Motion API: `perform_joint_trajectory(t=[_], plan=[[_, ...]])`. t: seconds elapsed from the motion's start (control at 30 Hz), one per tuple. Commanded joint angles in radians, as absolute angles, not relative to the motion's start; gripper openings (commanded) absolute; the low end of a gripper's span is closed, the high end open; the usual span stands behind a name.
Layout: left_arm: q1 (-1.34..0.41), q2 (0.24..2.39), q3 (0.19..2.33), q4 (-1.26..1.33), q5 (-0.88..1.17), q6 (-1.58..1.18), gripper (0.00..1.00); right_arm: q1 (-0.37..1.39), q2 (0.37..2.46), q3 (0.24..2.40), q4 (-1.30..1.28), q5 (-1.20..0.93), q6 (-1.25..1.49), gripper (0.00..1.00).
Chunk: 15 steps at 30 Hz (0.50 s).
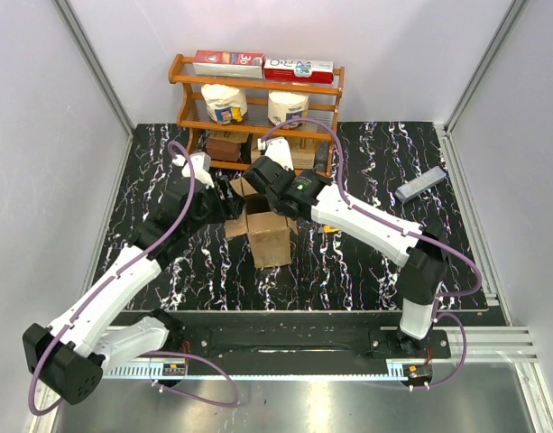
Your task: Unpack the express box
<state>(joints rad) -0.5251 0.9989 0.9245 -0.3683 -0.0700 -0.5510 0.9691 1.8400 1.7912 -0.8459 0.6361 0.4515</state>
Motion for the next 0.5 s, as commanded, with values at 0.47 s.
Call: perform_joint_trajectory(t=[0.47], plan=[[-0.531,1.111,0.908,-0.235,-0.018,-0.568,0.55,0.98,1.833,1.755,-0.81,0.58,0.488,0.0]])
